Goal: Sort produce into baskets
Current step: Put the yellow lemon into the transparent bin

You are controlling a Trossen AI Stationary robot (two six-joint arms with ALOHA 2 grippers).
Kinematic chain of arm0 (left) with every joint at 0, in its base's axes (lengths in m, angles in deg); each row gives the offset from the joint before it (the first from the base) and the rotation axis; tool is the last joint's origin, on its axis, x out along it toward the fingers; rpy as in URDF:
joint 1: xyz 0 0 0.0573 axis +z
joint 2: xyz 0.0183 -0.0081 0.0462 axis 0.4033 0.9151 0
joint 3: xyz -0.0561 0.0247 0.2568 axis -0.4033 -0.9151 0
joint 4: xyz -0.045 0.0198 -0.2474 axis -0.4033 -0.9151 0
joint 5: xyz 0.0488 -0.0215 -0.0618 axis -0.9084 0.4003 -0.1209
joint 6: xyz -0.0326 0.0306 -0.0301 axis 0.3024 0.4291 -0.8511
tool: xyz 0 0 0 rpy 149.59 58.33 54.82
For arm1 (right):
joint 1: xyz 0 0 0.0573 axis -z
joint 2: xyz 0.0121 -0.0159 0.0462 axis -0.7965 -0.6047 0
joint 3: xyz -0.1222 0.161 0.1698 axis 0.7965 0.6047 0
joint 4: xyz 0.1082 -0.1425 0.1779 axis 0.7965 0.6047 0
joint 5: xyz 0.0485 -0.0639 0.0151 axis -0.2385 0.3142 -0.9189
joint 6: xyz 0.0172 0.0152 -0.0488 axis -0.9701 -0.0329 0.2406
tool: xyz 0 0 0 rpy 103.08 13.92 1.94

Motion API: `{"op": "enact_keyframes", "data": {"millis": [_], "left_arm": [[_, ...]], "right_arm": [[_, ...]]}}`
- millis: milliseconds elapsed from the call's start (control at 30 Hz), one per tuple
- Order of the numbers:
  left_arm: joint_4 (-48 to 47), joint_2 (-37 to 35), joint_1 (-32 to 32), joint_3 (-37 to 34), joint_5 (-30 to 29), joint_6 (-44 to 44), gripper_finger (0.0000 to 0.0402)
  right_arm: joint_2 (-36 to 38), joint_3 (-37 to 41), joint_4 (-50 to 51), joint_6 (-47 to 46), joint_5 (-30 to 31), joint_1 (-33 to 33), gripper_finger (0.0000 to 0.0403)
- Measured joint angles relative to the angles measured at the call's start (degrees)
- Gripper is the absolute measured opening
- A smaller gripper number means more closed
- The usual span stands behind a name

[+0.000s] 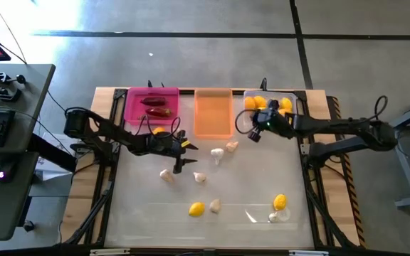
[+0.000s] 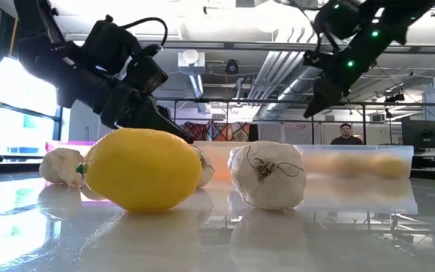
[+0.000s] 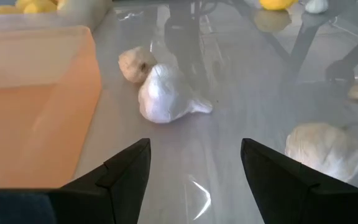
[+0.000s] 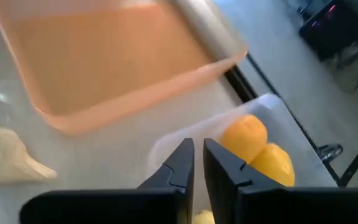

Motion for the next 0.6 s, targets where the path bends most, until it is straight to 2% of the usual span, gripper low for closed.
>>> {"op": "enact_keyframes", "data": {"millis": [233,600], "left_arm": [[-8.6,-8.2,-0.1,0.0,-2.5,-0.6,0.0236],[-38.1,-27.7,-3.2,0.1,-13.2,-7.1,0.0235]], "right_arm": [[1.0,1.7,-3.0,-3.3,6.3,-7.4,0.0003],[0.7,1.7,-6.6,-8.2,4.2,-15.7,0.0]]}}
